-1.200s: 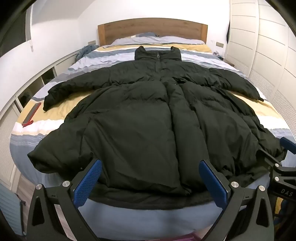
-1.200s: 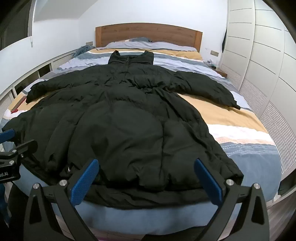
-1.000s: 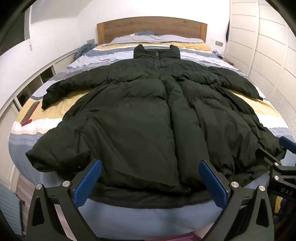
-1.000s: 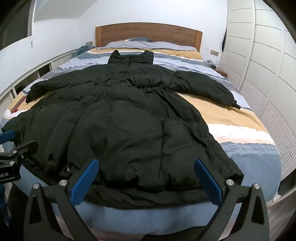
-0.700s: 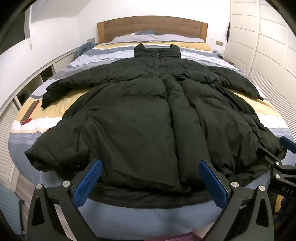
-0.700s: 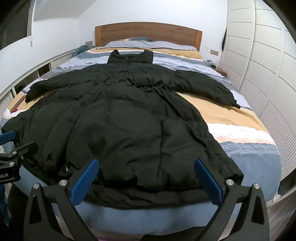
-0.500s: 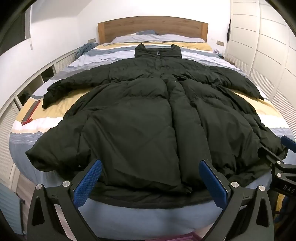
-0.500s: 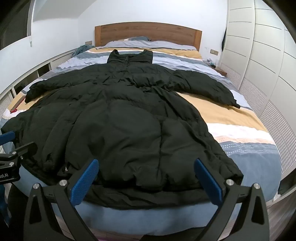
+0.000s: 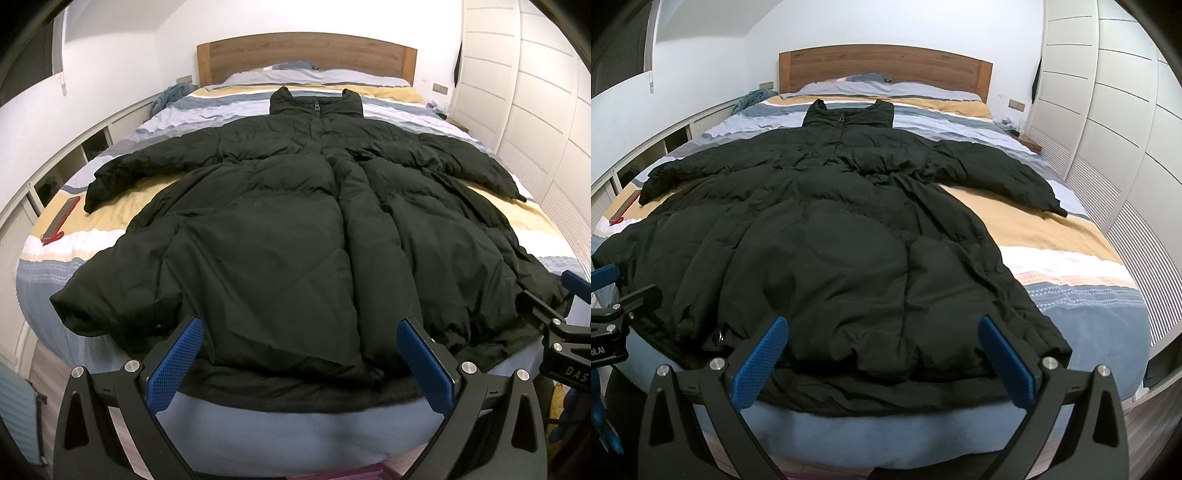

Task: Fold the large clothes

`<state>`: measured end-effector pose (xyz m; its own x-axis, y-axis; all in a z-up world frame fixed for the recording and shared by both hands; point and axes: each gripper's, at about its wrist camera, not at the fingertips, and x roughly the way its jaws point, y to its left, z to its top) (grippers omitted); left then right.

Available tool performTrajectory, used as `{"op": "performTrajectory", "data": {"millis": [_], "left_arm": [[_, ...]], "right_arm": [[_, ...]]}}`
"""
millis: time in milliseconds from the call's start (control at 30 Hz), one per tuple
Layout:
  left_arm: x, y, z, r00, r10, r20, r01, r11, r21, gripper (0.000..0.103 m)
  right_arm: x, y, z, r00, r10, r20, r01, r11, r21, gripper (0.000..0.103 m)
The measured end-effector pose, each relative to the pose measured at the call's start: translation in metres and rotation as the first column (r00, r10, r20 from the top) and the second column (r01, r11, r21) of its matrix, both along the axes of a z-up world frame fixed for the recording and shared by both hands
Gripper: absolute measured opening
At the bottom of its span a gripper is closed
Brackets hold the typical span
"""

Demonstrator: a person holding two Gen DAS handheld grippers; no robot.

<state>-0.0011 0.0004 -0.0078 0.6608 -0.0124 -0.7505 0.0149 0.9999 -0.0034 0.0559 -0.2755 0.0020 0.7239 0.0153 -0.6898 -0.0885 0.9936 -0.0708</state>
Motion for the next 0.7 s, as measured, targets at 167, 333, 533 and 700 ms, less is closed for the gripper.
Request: {"op": "performTrajectory", "data": {"millis": [167, 333, 533, 700], "left_arm": [[-0.0026, -0.0016, 0.0008, 1.0, 0.005, 0.004, -0.005, 1.0, 0.017, 0.102], [-0.0033, 0.0006, 0.0031, 1.0, 0.014, 0.014, -0.014, 1.0, 0.028, 0.102], [-0.0041, 0.0035, 0.004, 1.0, 0.018, 0.01, -0.019, 1.0, 0.023, 0.102], [-0.0045, 0.0021, 0.0037, 1.0, 0.014, 0.017, -0.014, 0.999, 0.032, 0.102]], "right_arm": [[-0.0016, -0.0009, 0.0001, 1.0, 0.001, 0.002, -0.001, 1.0, -0.004, 0.103], [-0.002, 0.0, -0.0001, 1.0, 0.0, 0.005, 0.0, 1.0, -0.007, 0.103], [-0.0026, 0.0001, -0.0001, 1.0, 0.006, 0.002, -0.006, 1.0, -0.012, 0.103], [-0.0048, 0.0019, 0.0009, 1.0, 0.011, 0.004, -0.011, 1.0, -0.015, 0.103]]}}
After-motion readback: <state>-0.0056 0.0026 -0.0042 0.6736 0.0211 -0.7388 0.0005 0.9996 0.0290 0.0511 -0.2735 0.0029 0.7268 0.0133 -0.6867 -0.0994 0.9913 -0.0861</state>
